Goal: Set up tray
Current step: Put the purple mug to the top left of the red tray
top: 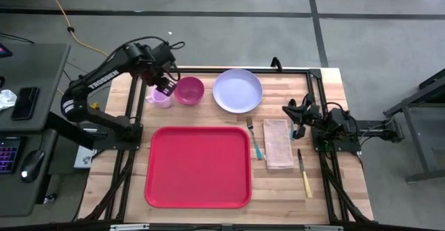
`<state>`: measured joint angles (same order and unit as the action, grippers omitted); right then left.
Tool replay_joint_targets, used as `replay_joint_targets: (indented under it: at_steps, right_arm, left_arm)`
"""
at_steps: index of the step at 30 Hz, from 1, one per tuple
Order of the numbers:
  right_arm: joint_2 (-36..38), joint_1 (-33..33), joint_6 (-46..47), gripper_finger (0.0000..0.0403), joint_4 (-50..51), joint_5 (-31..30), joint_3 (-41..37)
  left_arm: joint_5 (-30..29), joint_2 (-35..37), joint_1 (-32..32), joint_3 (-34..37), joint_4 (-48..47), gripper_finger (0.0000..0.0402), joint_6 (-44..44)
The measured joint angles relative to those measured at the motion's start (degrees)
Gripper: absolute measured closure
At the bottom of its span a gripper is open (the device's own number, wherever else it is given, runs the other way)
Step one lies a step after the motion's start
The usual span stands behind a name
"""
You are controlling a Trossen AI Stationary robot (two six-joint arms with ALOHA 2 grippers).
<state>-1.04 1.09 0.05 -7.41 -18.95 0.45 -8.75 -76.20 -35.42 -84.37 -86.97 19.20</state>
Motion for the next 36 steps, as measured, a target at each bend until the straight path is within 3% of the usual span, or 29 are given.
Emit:
replay_joint_targets:
  at_steps: [4, 10, 18, 22, 30, 36]
  right_arm:
    - [0.0, 0.0, 0.1, 0.0402, 1.1, 0.0, 0.0]
    - [0.0, 0.0, 0.8, 0.0402, 1.2, 0.0, 0.0]
    - [0.0, 0.0, 4.5, 0.0402, 1.2, 0.0, 0.0]
    - [0.0, 0.0, 4.5, 0.0402, 1.2, 0.0, 0.0]
    - [0.0, 0.0, 4.5, 0.0402, 1.2, 0.0, 0.0]
    - [0.0, 0.0, 4.5, 0.0402, 1.2, 0.0, 0.0]
  left_arm:
    - [2.3, 1.2, -2.1, 7.5, 1.3, 0.0190, -1.0]
    - [3.6, 4.0, -2.2, 19.8, 11.5, 0.0190, -1.6]
    - [4.1, 4.5, -3.0, 29.9, 21.8, 0.0190, -4.6]
    - [2.1, 4.5, -3.3, 31.4, 26.6, 0.0190, -5.0]
    - [-0.1, 4.5, -3.4, 31.4, 27.2, 0.0190, -8.0]
    - [2.1, 2.5, -5.9, 31.6, 27.6, 0.0190, -11.4]
